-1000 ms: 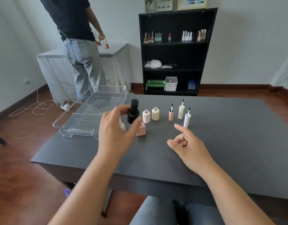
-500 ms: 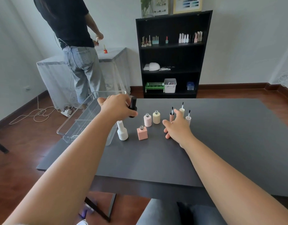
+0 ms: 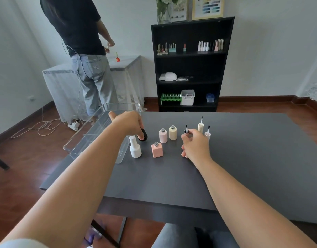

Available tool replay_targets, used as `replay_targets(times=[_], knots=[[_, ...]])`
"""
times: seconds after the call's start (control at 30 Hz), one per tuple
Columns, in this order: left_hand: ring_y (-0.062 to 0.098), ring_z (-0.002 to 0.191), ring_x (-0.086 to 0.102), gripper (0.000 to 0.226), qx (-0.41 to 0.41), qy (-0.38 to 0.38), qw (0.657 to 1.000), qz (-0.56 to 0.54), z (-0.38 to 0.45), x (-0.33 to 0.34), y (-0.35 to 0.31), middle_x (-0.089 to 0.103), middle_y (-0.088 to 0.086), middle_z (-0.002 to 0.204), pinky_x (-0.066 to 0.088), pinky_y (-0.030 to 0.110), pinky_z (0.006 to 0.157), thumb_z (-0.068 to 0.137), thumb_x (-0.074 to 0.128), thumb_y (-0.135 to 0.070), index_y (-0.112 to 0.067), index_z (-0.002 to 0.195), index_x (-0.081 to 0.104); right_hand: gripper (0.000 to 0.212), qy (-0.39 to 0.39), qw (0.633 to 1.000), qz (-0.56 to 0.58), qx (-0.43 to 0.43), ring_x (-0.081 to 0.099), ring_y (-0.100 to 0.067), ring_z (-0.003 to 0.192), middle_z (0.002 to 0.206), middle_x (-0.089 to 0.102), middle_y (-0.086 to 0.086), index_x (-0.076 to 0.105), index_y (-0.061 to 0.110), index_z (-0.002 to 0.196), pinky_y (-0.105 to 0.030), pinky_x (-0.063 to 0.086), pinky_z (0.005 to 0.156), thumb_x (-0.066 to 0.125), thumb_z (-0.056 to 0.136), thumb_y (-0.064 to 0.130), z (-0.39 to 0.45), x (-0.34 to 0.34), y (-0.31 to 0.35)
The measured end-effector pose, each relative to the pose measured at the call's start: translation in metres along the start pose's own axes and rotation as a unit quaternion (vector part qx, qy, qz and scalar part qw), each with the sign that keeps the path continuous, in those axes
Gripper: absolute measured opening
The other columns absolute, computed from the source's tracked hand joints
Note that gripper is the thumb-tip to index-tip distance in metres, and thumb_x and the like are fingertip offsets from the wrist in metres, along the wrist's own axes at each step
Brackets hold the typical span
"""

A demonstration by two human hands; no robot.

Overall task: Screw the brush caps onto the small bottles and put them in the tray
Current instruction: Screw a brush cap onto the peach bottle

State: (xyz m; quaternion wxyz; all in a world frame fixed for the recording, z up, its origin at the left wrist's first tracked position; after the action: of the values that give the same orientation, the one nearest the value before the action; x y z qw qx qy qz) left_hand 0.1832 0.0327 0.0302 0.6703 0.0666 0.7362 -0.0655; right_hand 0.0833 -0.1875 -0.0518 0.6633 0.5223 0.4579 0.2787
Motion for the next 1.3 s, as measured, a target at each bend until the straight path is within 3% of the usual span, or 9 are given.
replay_targets(times=[0.27,0.4,0.5,0.6,0.7,0.83,0.97,1.13,1.3], knots=[[0.017,0.093,0.055,0.038,0.005,-0.019,1.000,0.021,-0.007,-0.009,-0.004,0.064,-0.014,0.088,0.024,0.050,0.095,0.061,0.076,-0.053,-0.035,0.091,0.062,0.021,0.006,0.996,-0.030,-0.078,0.057,-0.006,0.036,0.066,0.059,0.007,0.060,0.020,0.110,-0.016,0.044,0.040,0.058,0.092,0.031,-0.013,0.000,0.008],[0.015,0.101,0.052,0.037,0.072,-0.196,0.975,-0.071,-0.049,-0.042,-0.018,0.064,-0.021,0.095,0.018,0.039,0.083,0.067,0.071,-0.053,-0.042,0.099,0.057,0.015,0.020,0.995,-0.021,-0.099,0.057,-0.010,0.038,0.066,0.061,-0.002,0.064,0.024,0.102,-0.020,0.046,0.042,0.061,0.090,0.033,-0.018,0.001,0.012],[0.023,0.098,0.055,0.030,0.174,-0.308,0.933,-0.071,-0.103,-0.035,-0.048,0.064,-0.010,0.101,0.024,0.036,0.082,0.073,0.070,-0.041,-0.034,0.101,0.062,0.013,0.038,0.993,0.021,-0.112,0.054,-0.011,0.039,0.064,0.058,-0.005,0.067,0.025,0.098,-0.023,0.046,0.046,0.067,0.087,0.031,-0.025,0.000,0.018],[0.030,0.093,0.054,0.035,0.203,-0.280,0.932,-0.110,-0.125,0.003,-0.065,0.057,0.006,0.108,0.044,0.038,0.077,0.080,0.066,-0.024,-0.017,0.115,0.061,0.010,0.040,0.988,0.092,-0.117,0.048,-0.011,0.041,0.061,0.052,-0.002,0.069,0.027,0.089,-0.015,0.042,0.043,0.075,0.081,0.027,-0.036,-0.008,0.021],[0.029,0.104,0.051,0.046,0.177,-0.228,0.945,-0.152,-0.120,0.036,-0.064,0.052,0.007,0.119,0.038,0.030,0.084,0.085,0.062,-0.018,-0.012,0.129,0.050,0.011,0.022,0.985,0.095,-0.140,0.047,-0.007,0.042,0.059,0.052,0.004,0.072,0.031,0.084,-0.016,0.043,0.045,0.080,0.077,0.027,-0.054,-0.019,0.023],[0.028,0.108,0.050,0.059,0.129,-0.201,0.952,-0.193,-0.113,0.054,-0.060,0.054,0.005,0.117,0.043,0.035,0.082,0.088,0.061,-0.023,-0.017,0.142,0.037,0.014,-0.026,0.975,0.085,-0.201,0.047,-0.010,0.056,0.068,0.056,0.000,0.075,0.024,0.084,-0.017,0.044,0.058,0.083,0.073,0.023,-0.080,-0.038,0.028],[0.022,0.097,0.057,0.052,0.132,-0.207,0.932,-0.267,-0.119,0.060,-0.063,0.057,-0.003,0.112,0.048,0.033,0.076,0.085,0.064,-0.021,-0.024,0.134,0.047,0.014,-0.025,0.974,0.076,-0.212,0.051,-0.009,0.058,0.076,0.064,0.009,0.071,0.026,0.077,-0.010,0.042,0.059,0.084,0.071,0.021,-0.094,-0.047,0.022],[0.008,0.092,0.055,0.036,0.164,-0.226,0.885,-0.373,-0.132,0.062,-0.066,0.050,-0.009,0.104,0.052,0.033,0.085,0.087,0.063,-0.010,-0.022,0.120,0.058,0.009,0.105,0.982,0.107,-0.115,0.064,-0.014,0.065,0.071,0.072,0.006,0.072,0.028,0.081,-0.015,0.049,0.067,0.079,0.077,0.026,-0.092,-0.026,0.003],[0.001,0.090,0.052,0.031,0.170,-0.263,0.867,-0.388,-0.140,0.057,-0.063,0.045,-0.008,0.101,0.051,0.024,0.076,0.086,0.063,-0.006,-0.023,0.113,0.064,0.027,0.088,0.980,0.134,-0.122,0.053,-0.003,0.067,0.073,0.065,0.014,0.073,0.035,0.093,-0.009,0.042,0.063,0.064,0.078,0.055,-0.088,-0.032,0.004]])
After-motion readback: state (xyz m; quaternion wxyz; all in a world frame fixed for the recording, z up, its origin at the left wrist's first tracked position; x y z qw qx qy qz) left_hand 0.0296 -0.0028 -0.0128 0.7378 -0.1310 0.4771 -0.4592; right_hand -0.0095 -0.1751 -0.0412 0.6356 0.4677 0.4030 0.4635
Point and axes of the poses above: each hand's wrist, its own z-axis towards the middle knuckle, its own x-axis out of the palm, y = z × x, the point moved 9 cm from there along z, towards the middle knuckle
